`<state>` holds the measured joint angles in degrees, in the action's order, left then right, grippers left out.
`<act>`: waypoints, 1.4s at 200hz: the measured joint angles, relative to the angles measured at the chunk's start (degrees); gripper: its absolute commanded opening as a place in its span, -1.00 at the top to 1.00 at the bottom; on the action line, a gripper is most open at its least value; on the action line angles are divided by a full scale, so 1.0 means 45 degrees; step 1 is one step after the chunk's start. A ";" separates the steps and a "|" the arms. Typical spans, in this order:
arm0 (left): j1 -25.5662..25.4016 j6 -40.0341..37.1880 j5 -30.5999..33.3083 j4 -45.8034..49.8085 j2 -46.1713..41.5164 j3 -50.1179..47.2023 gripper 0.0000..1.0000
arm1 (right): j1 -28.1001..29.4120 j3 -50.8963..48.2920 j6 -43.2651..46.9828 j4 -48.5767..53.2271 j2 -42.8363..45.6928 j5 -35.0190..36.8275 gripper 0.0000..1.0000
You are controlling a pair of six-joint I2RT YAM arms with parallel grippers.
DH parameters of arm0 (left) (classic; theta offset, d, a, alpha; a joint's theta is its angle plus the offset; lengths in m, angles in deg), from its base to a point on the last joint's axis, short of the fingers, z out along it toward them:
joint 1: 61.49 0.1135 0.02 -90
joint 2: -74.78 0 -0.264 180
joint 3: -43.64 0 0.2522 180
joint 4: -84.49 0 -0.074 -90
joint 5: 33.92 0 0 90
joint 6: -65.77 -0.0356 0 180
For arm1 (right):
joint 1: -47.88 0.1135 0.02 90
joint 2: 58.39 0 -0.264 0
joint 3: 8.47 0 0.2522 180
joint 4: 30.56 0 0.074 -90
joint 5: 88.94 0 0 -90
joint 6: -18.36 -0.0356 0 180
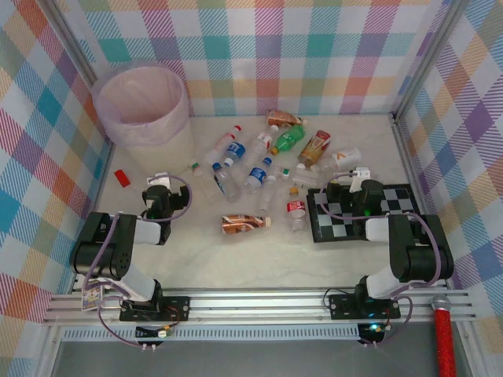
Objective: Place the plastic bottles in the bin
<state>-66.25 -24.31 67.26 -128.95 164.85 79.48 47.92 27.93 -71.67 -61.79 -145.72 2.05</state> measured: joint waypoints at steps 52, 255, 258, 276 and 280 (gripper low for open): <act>0.0000 -0.0005 -0.0005 0.0000 0.0000 0.0000 -0.99 | 0.0000 0.0000 0.0000 0.0000 0.0000 -0.0005 -0.98; -0.0185 0.0044 0.0321 0.2948 -0.2550 0.1161 -1.00 | 0.0000 0.1088 -0.0044 0.3589 0.2793 -0.0063 -0.98; -0.0204 0.0058 0.0345 0.3162 -0.2788 0.1273 -1.00 | 0.0000 0.1224 -0.0044 0.3905 0.3113 -0.0044 -0.98; -0.0393 0.0384 0.0408 0.4881 -0.4061 0.2171 -0.99 | 0.0000 0.2531 -0.0262 0.6455 0.4585 0.0175 -0.98; -0.0442 0.0495 0.0398 0.5280 -0.4289 0.2404 -0.99 | 0.0000 0.2900 -0.0374 0.7038 0.4784 0.0243 -0.98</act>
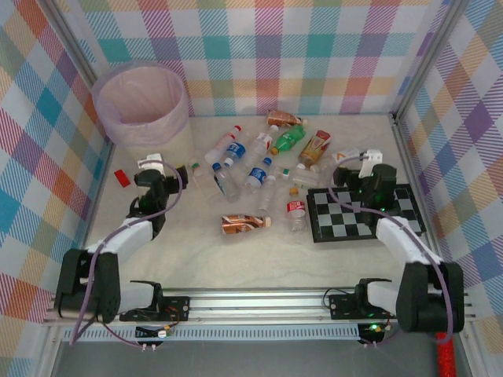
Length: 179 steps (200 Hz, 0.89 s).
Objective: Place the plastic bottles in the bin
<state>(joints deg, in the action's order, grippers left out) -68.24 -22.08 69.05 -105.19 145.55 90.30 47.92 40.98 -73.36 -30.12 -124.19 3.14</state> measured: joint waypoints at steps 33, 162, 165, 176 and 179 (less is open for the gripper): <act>-0.0321 0.1481 -0.0641 0.4036 -0.1593 0.2312 -0.99 | -0.0019 0.3667 -0.2011 0.5129 0.0209 0.0690 -0.98; -0.1064 0.5484 -0.5897 1.0210 -0.3395 0.3050 -1.00 | -0.1593 1.1545 -0.7975 1.0822 -0.8471 -0.1292 -0.81; -0.1064 0.5484 -0.5916 1.0214 -0.3395 0.3050 -1.00 | -0.1583 1.1686 -0.8029 1.0851 -0.8607 -0.1292 -0.80; -0.1064 0.5484 -0.5984 1.0229 -0.3395 0.3050 -1.00 | -0.1496 1.2050 -0.8150 1.0899 -0.9058 -0.1277 -0.80; -0.1069 0.5484 -0.5999 1.0229 -0.3395 0.3050 -1.00 | -0.1477 1.2133 -0.8189 1.0919 -0.9165 -0.1273 -0.80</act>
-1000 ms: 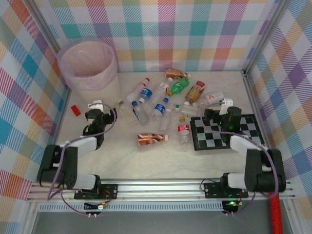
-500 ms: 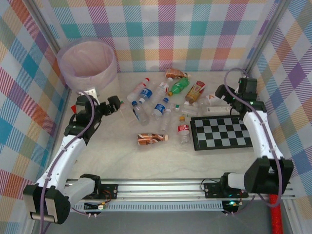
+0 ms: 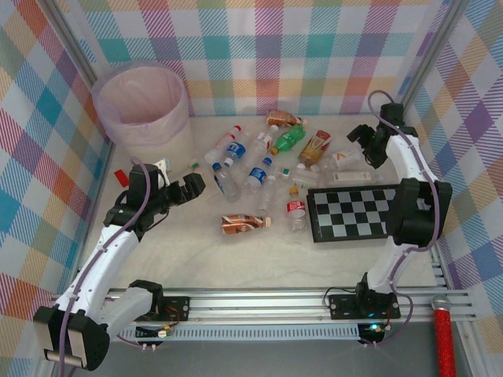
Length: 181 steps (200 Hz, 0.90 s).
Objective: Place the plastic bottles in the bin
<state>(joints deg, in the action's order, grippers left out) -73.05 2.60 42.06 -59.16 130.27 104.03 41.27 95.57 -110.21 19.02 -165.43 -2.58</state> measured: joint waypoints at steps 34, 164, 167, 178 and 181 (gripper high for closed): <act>0.0000 -0.0005 -0.0024 0.0010 0.0015 0.0005 -1.00 | 0.0413 0.0491 -0.0214 0.0194 -0.0865 0.0180 -0.83; 0.0000 -0.0160 -0.0117 0.0083 0.0330 0.0204 -1.00 | 0.0641 0.2225 -0.0797 0.0306 -0.3390 0.0675 -0.84; 0.0000 -0.0160 -0.0117 0.0083 0.0345 0.0223 -0.99 | 0.0641 0.2254 -0.0826 0.0311 -0.3453 0.0680 -0.83; -0.0005 -0.0160 -0.0117 0.0087 0.0379 0.0287 -1.00 | 0.0641 0.2293 -0.0865 0.0291 -0.3691 0.0709 -0.81; -0.0005 -0.0160 -0.0117 0.0087 0.0393 0.0291 -0.99 | 0.0641 0.2302 -0.0869 0.0248 -0.3745 0.0709 -0.80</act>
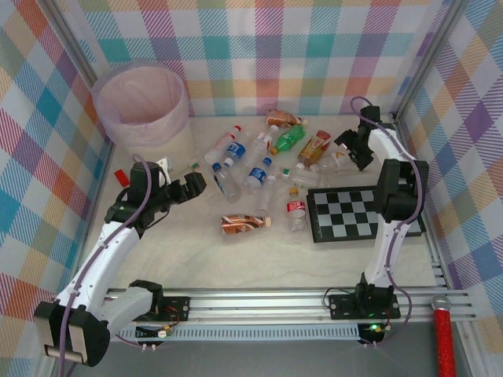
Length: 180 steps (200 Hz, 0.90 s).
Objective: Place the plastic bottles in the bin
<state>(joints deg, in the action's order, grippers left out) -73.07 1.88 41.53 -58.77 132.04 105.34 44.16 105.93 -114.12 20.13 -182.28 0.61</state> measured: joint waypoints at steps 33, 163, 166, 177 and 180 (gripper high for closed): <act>0.0005 0.0000 -0.0005 0.0000 0.0155 0.0058 -1.00 | 0.0000 0.0267 -0.0044 0.0136 -0.0559 0.0000 -0.69; -0.0049 -0.0165 -0.0869 0.0253 0.0714 0.1404 -1.00 | -0.0267 -0.0306 0.1350 0.0063 0.2963 0.0665 -0.23; -0.0073 -0.0194 -0.0942 0.0257 0.0763 0.1452 -0.99 | -0.0267 -0.0423 0.1443 -0.0015 0.3211 0.0612 -0.23; -0.0219 -0.0311 -0.1360 0.0262 0.0971 0.1695 -0.99 | -0.0272 -0.0923 0.1778 -0.0306 0.4255 0.0340 -0.23; -0.0272 -0.0345 -0.1472 0.0257 0.1035 0.1768 -0.99 | -0.0262 -0.1103 0.1909 -0.0398 0.4575 0.0233 -0.24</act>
<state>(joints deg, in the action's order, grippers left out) -74.29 0.32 34.91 -57.61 136.69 113.30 42.98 100.97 -105.53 18.34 -161.69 1.66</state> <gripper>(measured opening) 0.997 0.645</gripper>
